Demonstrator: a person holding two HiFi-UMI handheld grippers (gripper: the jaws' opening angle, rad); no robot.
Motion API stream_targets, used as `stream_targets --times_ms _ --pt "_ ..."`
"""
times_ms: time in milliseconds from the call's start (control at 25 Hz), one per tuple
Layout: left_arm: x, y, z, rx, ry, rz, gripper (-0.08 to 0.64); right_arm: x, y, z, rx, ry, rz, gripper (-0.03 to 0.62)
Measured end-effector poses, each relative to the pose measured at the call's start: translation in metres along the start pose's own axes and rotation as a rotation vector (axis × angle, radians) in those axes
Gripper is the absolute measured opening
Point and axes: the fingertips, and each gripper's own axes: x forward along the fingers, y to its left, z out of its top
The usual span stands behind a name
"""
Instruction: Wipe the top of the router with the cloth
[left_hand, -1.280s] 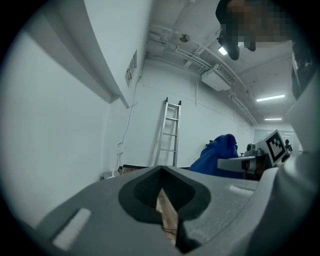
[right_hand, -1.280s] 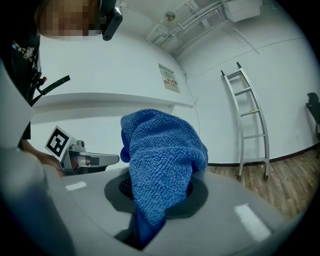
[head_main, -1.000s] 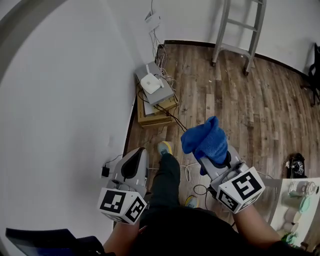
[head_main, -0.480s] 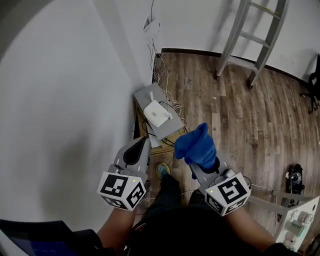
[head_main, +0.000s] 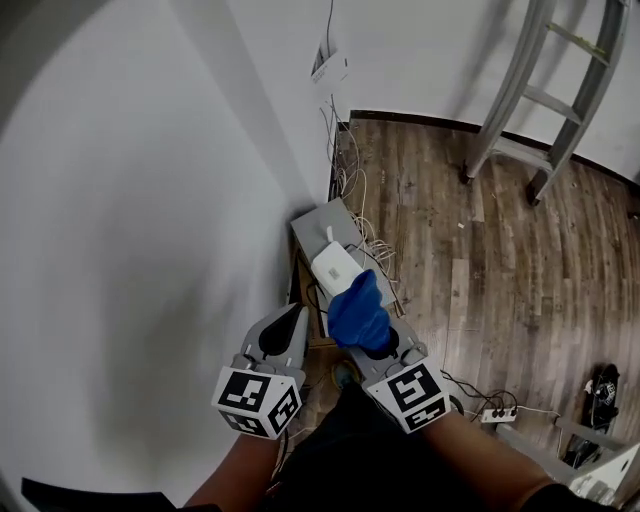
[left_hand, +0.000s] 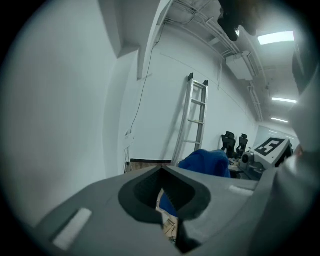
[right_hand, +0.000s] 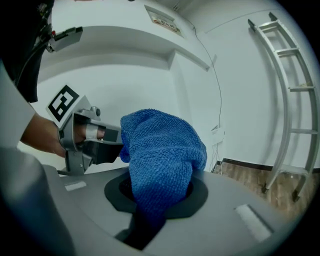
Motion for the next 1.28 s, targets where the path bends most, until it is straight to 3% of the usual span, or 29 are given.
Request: stream_targets --times_ms 160,320,560,840,1000,1280 --pt "0.043 0.032 -0.023 -0.003 0.068 0.067 0.001 0.056 -0.023 -0.026 0.012 0.063 0.078 0.103" --pt "0.089 0.07 -0.062 -0.004 0.129 0.08 0.001 0.12 -0.04 -0.061 0.023 0.112 0.097 0.103" --pt "0.15 0.146 -0.139 -0.049 0.196 0.07 0.001 0.219 -0.053 -0.13 0.103 0.184 0.052 0.103" --pt "0.21 0.212 -0.246 -0.066 0.238 0.057 0.001 0.312 -0.072 -0.246 0.208 0.267 -0.009 0.101" --pt "0.22 0.232 -0.272 -0.076 0.241 0.089 0.001 0.35 -0.08 -0.278 0.24 0.285 -0.002 0.1" --pt "0.22 0.246 -0.284 -0.117 0.25 0.113 0.001 0.386 -0.095 -0.306 0.276 0.318 -0.017 0.1"
